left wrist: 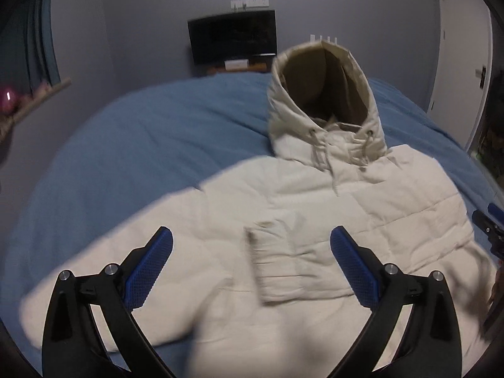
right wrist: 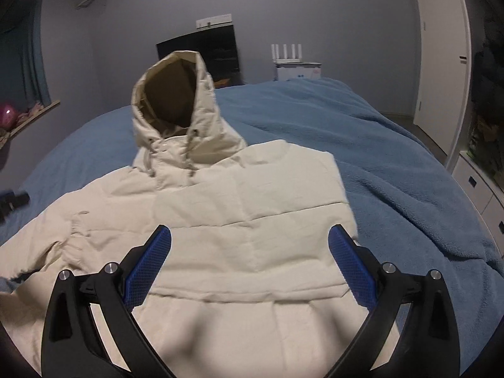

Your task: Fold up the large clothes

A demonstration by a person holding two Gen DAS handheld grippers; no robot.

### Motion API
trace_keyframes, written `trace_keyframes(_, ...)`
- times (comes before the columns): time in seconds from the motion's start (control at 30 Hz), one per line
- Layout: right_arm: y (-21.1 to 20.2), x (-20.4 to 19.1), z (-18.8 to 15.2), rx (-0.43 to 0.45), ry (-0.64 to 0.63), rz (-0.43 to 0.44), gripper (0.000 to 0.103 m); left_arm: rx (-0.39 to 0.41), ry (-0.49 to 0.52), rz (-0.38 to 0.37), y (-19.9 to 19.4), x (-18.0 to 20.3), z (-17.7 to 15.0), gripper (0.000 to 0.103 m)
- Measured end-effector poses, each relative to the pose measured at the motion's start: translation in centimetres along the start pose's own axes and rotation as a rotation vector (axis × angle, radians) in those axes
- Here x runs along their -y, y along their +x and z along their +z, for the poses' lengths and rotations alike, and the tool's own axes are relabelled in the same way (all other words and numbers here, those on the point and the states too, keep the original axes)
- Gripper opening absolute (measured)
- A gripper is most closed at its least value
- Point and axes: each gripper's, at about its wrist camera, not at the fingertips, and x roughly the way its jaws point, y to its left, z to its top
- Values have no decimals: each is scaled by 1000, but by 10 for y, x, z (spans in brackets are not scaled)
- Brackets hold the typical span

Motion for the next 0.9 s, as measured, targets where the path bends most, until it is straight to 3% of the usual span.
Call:
trace_keyframes(0.1,-14,-18,0,5,-52,31,96,-8,36,64,-25,-30,5,96)
trace_keyframes(0.27,-32,-48,5,16,-118,96,96,-51,-62,165,-52,-115,-8,96)
trace_keyframes(0.43,-40,-67,2,6,-157,151,96,-196,-157,334,-41,-205,-59,96)
trace_keyframes(0.63,-30,-74,-5,-35,-167,151,96,-366,-335,422,-22,-289,-133,96)
trace_keyframes(0.83,-19,-77,-13,-71,-173,141,96,-442,-448,451,-8,-334,-182,96)
trace_keyframes(0.9,-17,-78,-15,-78,-178,142,96,-457,-511,424,-3,-347,-198,92)
